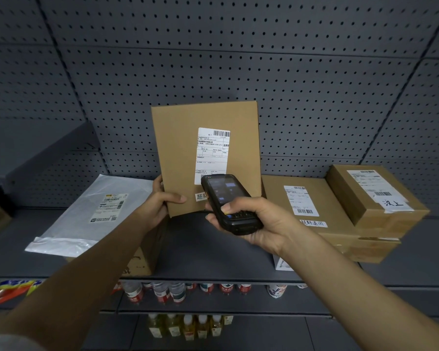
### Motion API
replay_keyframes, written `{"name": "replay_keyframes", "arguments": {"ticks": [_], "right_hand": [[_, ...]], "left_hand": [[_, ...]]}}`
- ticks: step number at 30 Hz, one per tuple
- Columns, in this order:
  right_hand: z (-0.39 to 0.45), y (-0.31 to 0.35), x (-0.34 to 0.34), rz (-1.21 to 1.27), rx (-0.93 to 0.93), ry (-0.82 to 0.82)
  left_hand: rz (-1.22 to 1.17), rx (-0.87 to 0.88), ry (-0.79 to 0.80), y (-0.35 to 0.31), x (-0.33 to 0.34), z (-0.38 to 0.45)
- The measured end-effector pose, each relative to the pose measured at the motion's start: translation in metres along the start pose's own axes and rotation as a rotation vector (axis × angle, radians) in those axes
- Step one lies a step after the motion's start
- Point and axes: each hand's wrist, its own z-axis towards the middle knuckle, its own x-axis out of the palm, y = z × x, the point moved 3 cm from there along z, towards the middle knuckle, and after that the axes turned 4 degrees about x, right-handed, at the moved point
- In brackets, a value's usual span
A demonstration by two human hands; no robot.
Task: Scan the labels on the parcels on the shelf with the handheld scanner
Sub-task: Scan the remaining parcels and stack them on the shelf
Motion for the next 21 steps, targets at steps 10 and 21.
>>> {"name": "replay_keyframes", "arguments": {"ticks": [10, 21], "right_hand": [[-0.0021, -0.0013, 0.0022, -0.026, 0.001, 0.007], [-0.0010, -0.0004, -0.0010, -0.036, -0.003, -0.008]], "left_hand": [[-0.003, 0.002, 0.026, -0.0005, -0.0013, -0.0012], [-0.010, -0.001, 0.022, -0.0017, -0.0007, -0.0008]]}}
